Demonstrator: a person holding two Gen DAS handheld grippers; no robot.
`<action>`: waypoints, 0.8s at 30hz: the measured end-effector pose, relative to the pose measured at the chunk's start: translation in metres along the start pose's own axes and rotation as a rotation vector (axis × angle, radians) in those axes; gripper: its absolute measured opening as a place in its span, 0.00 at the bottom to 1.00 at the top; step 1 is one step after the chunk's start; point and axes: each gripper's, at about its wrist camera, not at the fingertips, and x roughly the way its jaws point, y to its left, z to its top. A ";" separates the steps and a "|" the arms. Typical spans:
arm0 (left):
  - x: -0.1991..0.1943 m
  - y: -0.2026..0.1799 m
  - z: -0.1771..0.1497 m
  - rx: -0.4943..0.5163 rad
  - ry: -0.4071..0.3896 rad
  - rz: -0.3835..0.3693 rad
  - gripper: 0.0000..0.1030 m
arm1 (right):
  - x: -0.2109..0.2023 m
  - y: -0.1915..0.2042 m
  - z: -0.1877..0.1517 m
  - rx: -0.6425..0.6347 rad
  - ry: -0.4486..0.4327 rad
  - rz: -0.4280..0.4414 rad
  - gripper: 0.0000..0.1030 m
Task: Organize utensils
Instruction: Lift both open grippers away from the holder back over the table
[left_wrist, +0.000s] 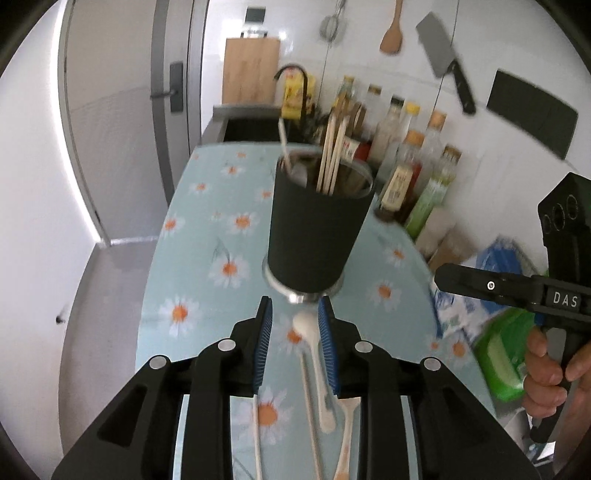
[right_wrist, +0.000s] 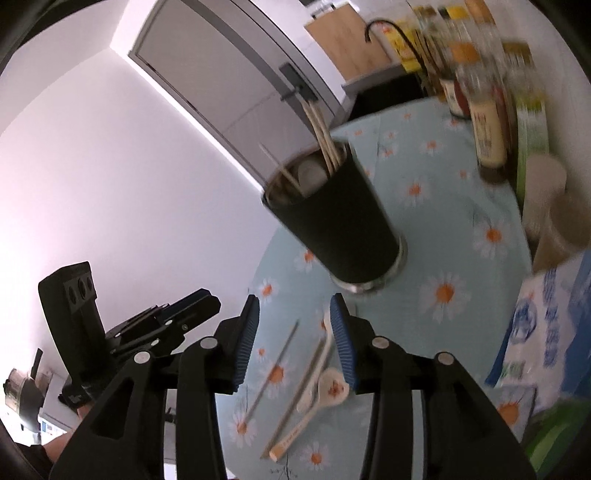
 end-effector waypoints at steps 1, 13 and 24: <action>0.003 0.001 -0.004 0.000 0.020 0.006 0.24 | 0.005 -0.003 -0.006 0.005 0.018 -0.003 0.40; 0.037 0.020 -0.049 -0.025 0.235 0.065 0.24 | 0.035 -0.030 -0.049 0.069 0.126 -0.058 0.40; 0.077 0.029 -0.065 -0.005 0.429 0.099 0.24 | 0.064 -0.042 -0.067 0.098 0.227 -0.078 0.40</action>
